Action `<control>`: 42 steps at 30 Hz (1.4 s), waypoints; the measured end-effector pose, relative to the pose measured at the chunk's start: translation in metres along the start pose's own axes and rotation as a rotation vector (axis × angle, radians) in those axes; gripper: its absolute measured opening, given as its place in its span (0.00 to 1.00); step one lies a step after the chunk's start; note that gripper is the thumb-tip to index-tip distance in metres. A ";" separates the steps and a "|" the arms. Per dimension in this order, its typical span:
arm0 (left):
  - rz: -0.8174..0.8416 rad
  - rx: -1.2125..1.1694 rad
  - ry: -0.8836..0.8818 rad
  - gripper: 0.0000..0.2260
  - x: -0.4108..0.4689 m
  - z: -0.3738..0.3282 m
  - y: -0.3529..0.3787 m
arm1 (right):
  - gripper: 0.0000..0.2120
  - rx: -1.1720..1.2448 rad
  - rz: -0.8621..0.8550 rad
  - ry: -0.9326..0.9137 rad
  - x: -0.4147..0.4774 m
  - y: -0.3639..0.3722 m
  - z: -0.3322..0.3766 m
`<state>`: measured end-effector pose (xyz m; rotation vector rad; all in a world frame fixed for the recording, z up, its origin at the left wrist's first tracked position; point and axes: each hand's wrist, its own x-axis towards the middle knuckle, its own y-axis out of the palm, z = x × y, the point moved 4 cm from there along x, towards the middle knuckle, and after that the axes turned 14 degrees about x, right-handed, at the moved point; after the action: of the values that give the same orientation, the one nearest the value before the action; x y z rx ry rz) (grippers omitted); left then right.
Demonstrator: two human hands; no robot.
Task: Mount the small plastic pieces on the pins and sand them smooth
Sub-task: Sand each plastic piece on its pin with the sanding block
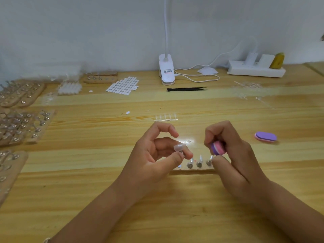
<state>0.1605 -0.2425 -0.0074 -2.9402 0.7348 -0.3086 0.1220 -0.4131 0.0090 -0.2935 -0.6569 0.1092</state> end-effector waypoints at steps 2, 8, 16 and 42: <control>0.027 0.041 0.025 0.13 -0.001 -0.001 0.002 | 0.12 -0.019 0.040 0.015 0.001 0.003 0.001; 0.014 0.144 0.102 0.14 -0.003 -0.006 0.005 | 0.09 -0.165 0.068 -0.068 0.002 0.008 -0.002; -0.042 0.225 0.094 0.08 -0.001 -0.005 0.001 | 0.08 -0.159 0.010 -0.143 0.002 0.005 -0.002; -0.177 0.344 0.160 0.04 -0.002 -0.008 -0.005 | 0.06 -0.026 -0.101 -0.027 0.000 0.006 -0.004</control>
<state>0.1595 -0.2377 0.0003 -2.6743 0.3874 -0.6229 0.1247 -0.4085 0.0046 -0.2841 -0.6988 0.0081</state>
